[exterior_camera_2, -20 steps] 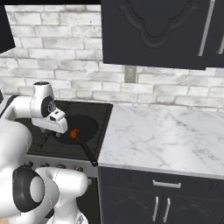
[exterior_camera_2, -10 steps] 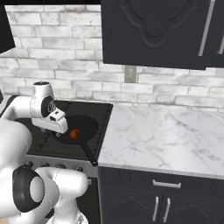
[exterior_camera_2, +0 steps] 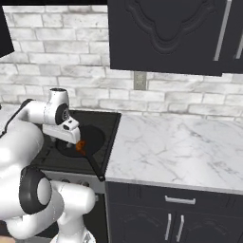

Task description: Take the chicken drumsticks from the pan and place one on each plate on the dining counter.

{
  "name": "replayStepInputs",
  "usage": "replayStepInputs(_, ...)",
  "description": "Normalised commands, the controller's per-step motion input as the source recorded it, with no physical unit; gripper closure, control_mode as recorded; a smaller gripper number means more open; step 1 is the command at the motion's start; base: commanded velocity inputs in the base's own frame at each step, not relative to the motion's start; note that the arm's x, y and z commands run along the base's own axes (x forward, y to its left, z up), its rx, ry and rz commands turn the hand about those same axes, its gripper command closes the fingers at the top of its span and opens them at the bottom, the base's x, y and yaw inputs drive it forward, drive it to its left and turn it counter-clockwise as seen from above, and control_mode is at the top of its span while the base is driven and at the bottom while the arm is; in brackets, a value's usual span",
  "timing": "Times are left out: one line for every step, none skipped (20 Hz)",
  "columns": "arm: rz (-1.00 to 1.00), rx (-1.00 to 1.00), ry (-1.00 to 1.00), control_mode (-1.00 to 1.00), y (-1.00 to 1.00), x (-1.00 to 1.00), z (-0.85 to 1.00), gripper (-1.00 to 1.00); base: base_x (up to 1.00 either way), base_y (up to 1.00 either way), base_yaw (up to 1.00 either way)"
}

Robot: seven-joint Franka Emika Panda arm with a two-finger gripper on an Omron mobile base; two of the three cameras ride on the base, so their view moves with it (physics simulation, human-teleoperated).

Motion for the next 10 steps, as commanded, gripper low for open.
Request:
replayStepInputs(0.0, 0.0, 0.21, -1.0, -0.11, 0.67, 0.0, -1.0, 0.0, 0.0, 0.0)
replayStepInputs(0.0, 0.0, 0.26, -1.0, -0.06, 0.71, 0.0, -1.0, 0.0, 0.0, 0.0)
replayStepInputs(0.1, 0.0, 0.19, -1.0, -0.07, 0.57, -0.03, -1.0, 0.0, 0.0, 0.0)
replayStepInputs(0.18, 0.0, 0.19, -1.0, -0.17, 0.56, -0.09, -1.0, 0.0, 0.0, 0.0)
replayStepInputs(0.26, 0.0, 0.19, -1.0, -0.22, 0.52, -0.1, -1.0, 0.0, 0.0, 0.0)
replayStepInputs(0.33, 0.0, 0.13, -1.0, -0.17, 0.5, -0.14, -1.0, 0.0, 0.0, 0.0)
replayStepInputs(0.34, 0.0, 0.12, -1.0, -0.15, 0.46, -0.14, -1.0, 0.0, 0.0, 0.0)
replayStepInputs(0.32, -0.02, 0.1, -1.0, -0.15, 0.42, -0.18, -1.0, 0.0, 0.0, 0.0)
replayStepInputs(0.3, -0.04, 0.06, -1.0, -0.15, 0.29, -0.23, -1.0, 0.0, 0.0, 0.0)
replayStepInputs(0.24, -0.05, 0.0, -1.0, -0.15, 0.1, -0.24, -1.0, 0.0, 0.0, 0.0)
